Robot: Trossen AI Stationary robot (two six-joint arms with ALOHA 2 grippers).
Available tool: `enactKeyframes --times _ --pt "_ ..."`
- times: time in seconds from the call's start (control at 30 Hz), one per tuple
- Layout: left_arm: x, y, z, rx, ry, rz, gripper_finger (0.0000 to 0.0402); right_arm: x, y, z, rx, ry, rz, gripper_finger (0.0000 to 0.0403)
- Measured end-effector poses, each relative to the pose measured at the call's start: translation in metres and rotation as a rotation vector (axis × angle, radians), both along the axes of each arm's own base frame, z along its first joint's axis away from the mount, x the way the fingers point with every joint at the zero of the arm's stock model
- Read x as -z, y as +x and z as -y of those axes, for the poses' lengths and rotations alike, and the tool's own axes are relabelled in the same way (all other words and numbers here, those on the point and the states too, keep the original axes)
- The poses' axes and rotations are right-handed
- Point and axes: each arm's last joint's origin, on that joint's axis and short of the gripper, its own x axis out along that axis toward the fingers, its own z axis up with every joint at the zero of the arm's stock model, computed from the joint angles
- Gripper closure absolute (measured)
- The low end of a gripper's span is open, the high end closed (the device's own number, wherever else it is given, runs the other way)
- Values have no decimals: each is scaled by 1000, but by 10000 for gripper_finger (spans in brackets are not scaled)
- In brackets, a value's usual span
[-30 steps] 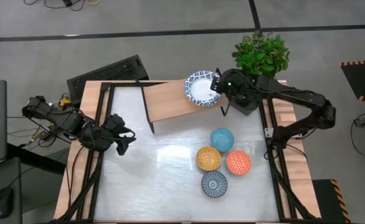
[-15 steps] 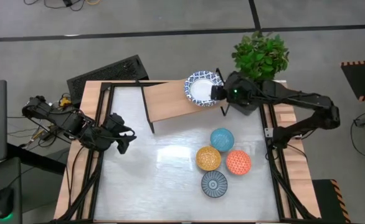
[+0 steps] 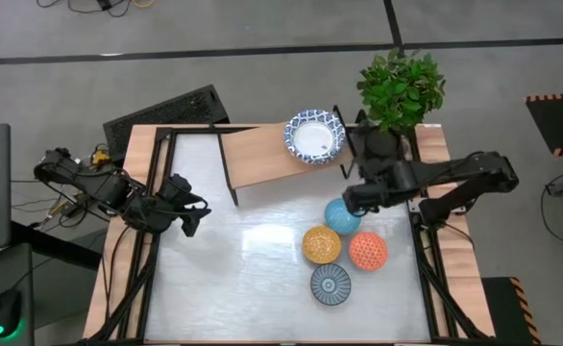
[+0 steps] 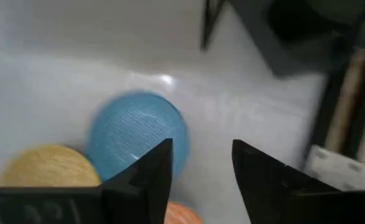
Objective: Place and stack bowls onto a shelf
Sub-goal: Put the light blue bowl on the shelf
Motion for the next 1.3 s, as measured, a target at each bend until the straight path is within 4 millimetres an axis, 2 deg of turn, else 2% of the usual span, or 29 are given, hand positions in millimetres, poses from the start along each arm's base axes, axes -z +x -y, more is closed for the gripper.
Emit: enactKeyframes --times 0.1,0.27,0.53,0.87,0.97,1.07,1.3 --pt "0 1 0 2 -2 -2 169 17 4 -3 -6 53 -5 178" --pt "1 3 1 8 -7 -10 169 61 4 -2 19 157 -32 147" --pt "1 2 2 8 -20 -10 169 108 2 13 26 240 -3 143" --pt "2 2 2 -5 -29 -7 169 144 -2 30 38 269 57 149" --pt "2 2 2 -12 -34 -5 169 150 -5 31 42 282 52 162" --pt "2 2 1 -18 -30 -2 169 152 -6 33 50 288 50 192" --pt "1 2 1 -34 -13 3 169 153 -6 35 33 289 52 312"
